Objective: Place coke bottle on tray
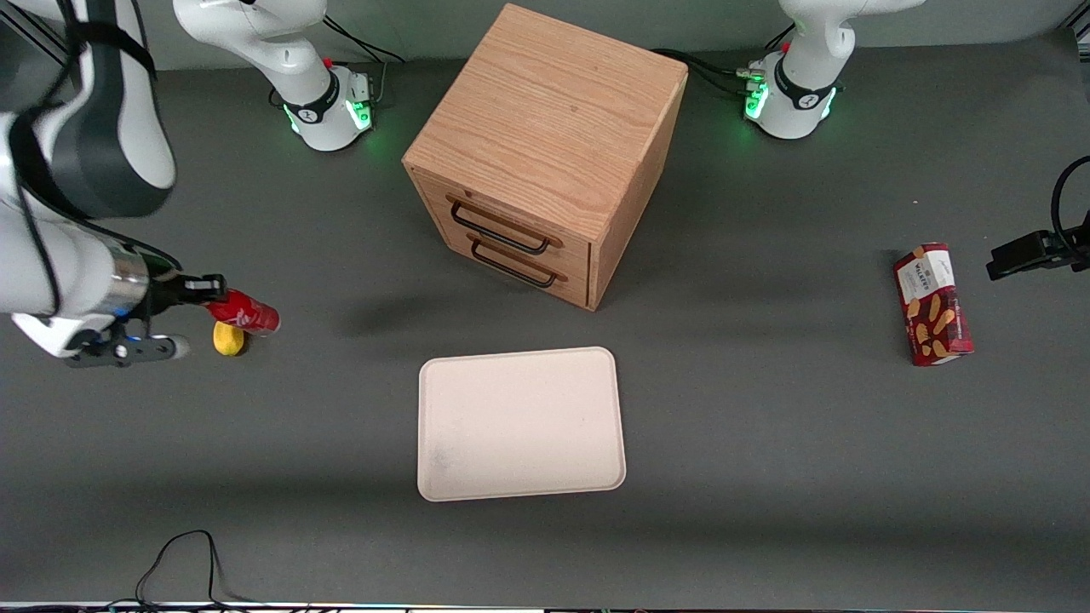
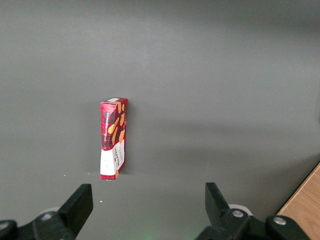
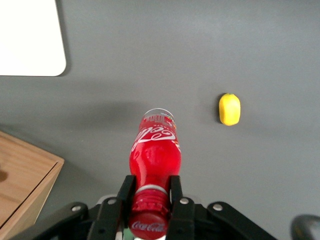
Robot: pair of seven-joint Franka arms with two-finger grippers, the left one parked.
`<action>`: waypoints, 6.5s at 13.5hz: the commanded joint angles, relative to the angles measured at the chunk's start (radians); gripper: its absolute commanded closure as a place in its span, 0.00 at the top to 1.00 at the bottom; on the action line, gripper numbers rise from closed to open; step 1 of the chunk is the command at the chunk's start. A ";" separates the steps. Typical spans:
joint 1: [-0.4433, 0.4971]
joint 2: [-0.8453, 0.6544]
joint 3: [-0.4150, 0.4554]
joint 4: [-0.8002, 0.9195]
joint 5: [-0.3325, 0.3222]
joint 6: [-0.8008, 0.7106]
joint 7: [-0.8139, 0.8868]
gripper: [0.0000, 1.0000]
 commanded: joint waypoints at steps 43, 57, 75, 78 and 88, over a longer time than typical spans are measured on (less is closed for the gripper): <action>0.169 0.778 0.165 0.651 -0.012 0.463 0.500 1.00; 0.169 0.775 0.165 0.638 -0.012 0.472 0.546 1.00; 0.073 0.027 0.138 -0.163 0.035 0.311 0.310 1.00; 0.074 -0.145 0.070 -0.344 0.060 0.317 0.194 1.00; 0.008 -0.385 -0.004 -0.478 0.051 0.251 0.049 1.00</action>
